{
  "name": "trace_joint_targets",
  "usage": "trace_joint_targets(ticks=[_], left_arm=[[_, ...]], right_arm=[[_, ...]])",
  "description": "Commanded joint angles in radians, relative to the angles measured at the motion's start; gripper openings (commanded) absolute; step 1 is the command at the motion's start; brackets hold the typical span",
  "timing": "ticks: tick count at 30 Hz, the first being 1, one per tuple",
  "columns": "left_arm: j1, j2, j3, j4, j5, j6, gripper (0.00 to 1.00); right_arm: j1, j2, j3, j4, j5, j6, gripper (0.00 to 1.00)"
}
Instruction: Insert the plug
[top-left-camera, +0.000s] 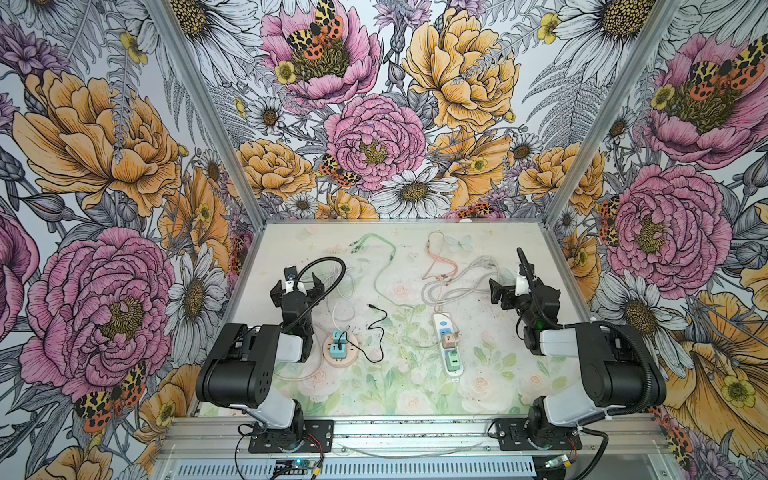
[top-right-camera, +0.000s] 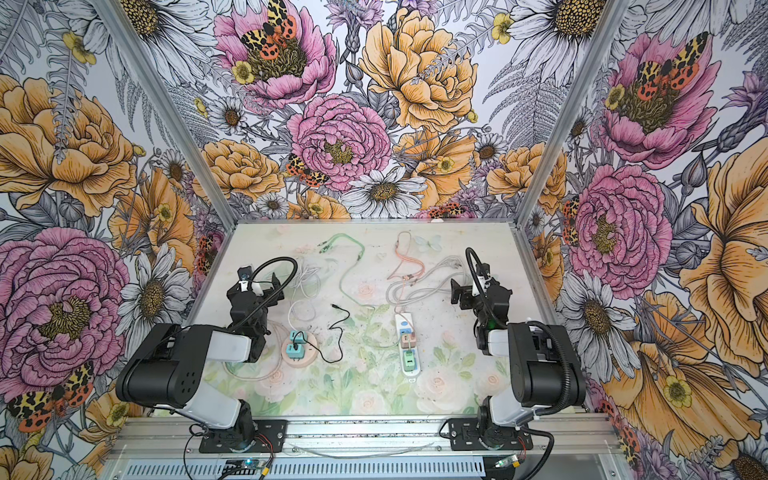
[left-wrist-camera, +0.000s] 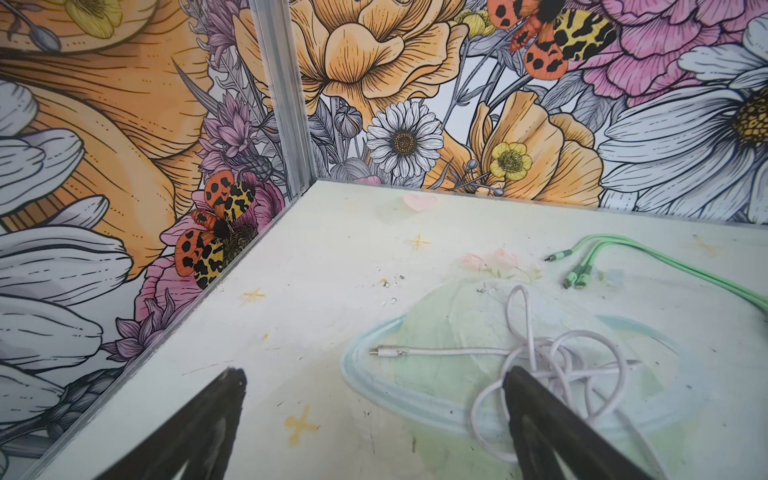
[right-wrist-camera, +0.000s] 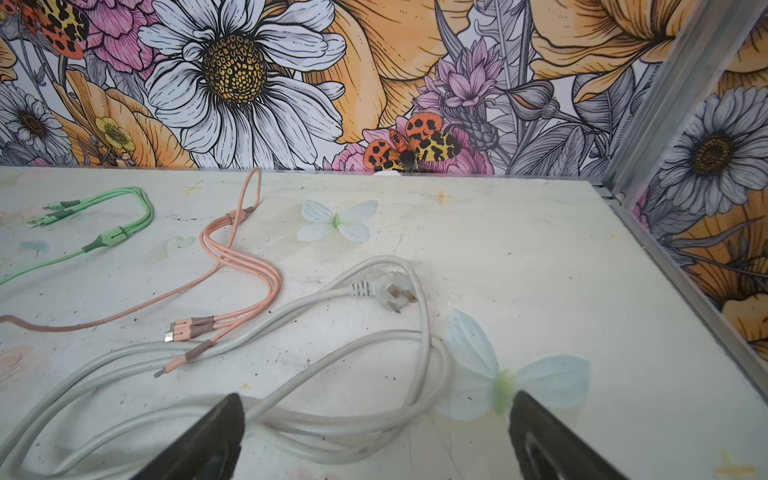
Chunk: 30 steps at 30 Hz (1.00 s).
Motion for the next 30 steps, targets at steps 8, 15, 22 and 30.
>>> trace_joint_targets(ticks=[8,15,22,30], left_arm=[[0.029,-0.005,0.02,-0.029,0.059,-0.033,0.99],[0.029,-0.005,0.021,-0.029,0.059,-0.034,0.99],[0.03,-0.004,0.02,-0.03,0.059,-0.035,0.99],[0.03,-0.004,0.02,-0.03,0.059,-0.033,0.99]], right_arm=[[0.008,0.001,-0.005,0.043,0.175,0.043,0.99],[0.009,0.001,-0.004,0.042,0.181,0.044,1.0],[0.008,0.003,0.002,0.035,0.179,0.043,0.99],[0.009,0.003,0.006,0.023,0.166,0.038,1.0]])
